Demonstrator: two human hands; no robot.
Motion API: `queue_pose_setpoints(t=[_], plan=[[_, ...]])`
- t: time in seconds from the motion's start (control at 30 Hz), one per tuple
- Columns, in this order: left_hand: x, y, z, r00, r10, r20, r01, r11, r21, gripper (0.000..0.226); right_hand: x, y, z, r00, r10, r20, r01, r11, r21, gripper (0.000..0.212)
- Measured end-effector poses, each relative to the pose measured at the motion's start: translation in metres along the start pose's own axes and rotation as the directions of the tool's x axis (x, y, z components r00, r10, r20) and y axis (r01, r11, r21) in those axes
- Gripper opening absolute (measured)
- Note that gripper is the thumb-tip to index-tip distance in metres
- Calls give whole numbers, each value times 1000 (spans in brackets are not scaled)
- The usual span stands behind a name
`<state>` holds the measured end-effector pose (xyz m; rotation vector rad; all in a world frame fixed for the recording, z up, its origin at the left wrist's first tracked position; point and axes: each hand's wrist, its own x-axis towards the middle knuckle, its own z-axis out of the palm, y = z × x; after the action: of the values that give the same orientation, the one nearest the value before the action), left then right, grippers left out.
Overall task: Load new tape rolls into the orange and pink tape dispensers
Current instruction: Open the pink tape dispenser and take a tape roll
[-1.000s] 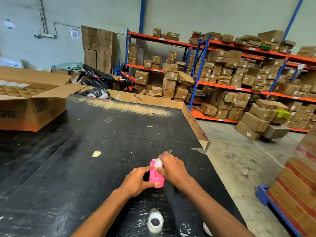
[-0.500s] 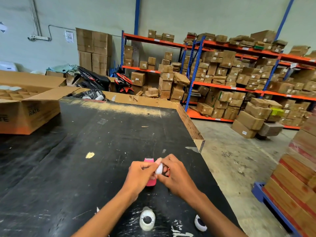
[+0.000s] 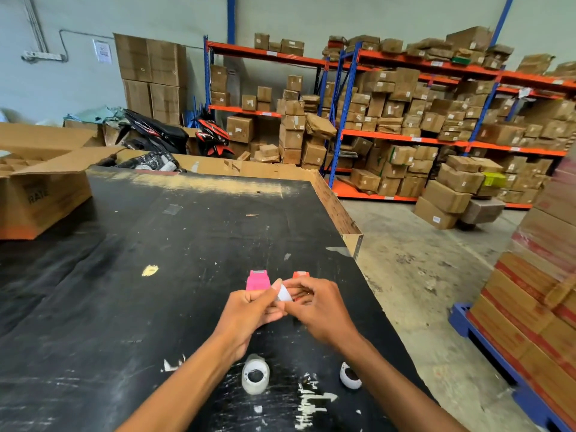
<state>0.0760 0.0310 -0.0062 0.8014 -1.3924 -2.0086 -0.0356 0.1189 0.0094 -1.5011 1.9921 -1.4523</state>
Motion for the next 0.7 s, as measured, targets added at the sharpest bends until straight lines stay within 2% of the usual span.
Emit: queue_pose_setpoints(t=[0.2, 0.4, 0.57, 0.7], plan=[[-10, 5, -3, 992, -110, 69, 121, 978, -171, 23, -4, -2, -10, 999, 24, 34, -27, 996, 80, 29], [-13, 11, -1, 985, -153, 80, 170, 941, -292, 16, -10, -9, -11, 991, -132, -29, 130, 989, -68, 30], [-14, 11, -14, 984, -130, 121, 164, 926, -341, 18, -14, -14, -16, 995, -91, -51, 95, 992, 82, 12], [-18, 8, -16, 981, -120, 149, 165, 926, -340, 19, -16, -18, -15, 997, -75, 17, 74, 993, 90, 18]])
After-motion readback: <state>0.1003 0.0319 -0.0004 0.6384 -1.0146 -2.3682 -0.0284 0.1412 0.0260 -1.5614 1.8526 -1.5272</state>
